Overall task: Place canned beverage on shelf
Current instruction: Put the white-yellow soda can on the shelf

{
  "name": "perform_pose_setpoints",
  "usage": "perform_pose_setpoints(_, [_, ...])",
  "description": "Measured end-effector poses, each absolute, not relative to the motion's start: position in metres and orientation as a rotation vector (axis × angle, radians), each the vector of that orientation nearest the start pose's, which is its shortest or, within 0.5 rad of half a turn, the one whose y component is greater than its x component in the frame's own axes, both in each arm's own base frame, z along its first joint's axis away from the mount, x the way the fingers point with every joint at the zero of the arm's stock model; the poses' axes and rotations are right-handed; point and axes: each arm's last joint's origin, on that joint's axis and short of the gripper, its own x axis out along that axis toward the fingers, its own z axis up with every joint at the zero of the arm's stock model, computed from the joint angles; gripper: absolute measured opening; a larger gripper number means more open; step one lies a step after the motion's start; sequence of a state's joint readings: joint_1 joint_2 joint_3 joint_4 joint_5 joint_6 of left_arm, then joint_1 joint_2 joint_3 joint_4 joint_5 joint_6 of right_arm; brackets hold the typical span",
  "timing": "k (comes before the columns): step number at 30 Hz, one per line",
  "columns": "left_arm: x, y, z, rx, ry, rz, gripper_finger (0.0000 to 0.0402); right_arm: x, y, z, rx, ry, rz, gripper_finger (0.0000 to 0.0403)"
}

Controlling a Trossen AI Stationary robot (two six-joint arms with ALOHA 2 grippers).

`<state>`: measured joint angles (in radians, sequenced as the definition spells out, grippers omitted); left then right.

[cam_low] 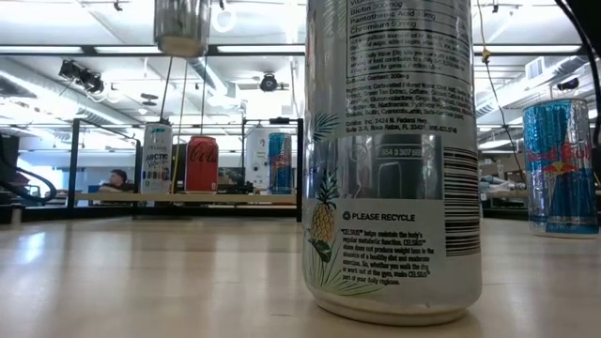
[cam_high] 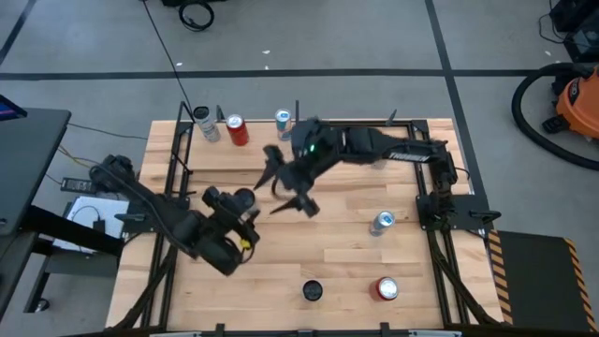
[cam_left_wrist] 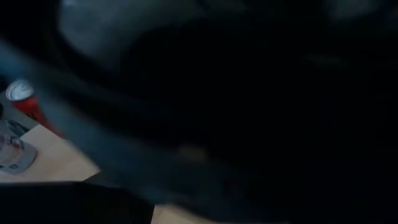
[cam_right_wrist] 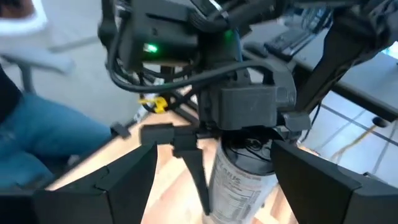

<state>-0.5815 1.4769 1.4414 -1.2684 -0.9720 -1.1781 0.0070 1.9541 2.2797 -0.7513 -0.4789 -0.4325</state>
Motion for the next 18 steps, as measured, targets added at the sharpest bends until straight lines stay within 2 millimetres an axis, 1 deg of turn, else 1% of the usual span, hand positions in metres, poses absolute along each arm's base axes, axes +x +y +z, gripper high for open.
perform_pose_setpoints(3, [0.234,-0.112,0.350,-0.184,0.555,0.735,0.0265,0.413,0.003,0.456,-0.284,0.254,0.590,0.0323])
perform_pose_setpoints(5, [0.235,-0.103,0.358,-0.184,0.552,0.707,0.0268,0.413,-0.004,0.461,-0.288,0.224,0.577,0.0323])
perform_pose_setpoints(11, [0.245,-0.086,0.378,-0.163,0.518,0.580,0.0270,0.415,-0.019,0.460,-0.266,0.217,0.539,0.0323])
perform_pose_setpoints(15, [0.248,-0.076,0.387,-0.165,0.521,0.487,0.0270,0.416,-0.029,0.462,-0.240,0.201,0.510,0.0323])
perform_pose_setpoints(18, [0.248,-0.067,0.392,-0.183,0.515,0.449,0.0270,0.415,-0.039,0.466,-0.190,0.189,0.477,0.0323])
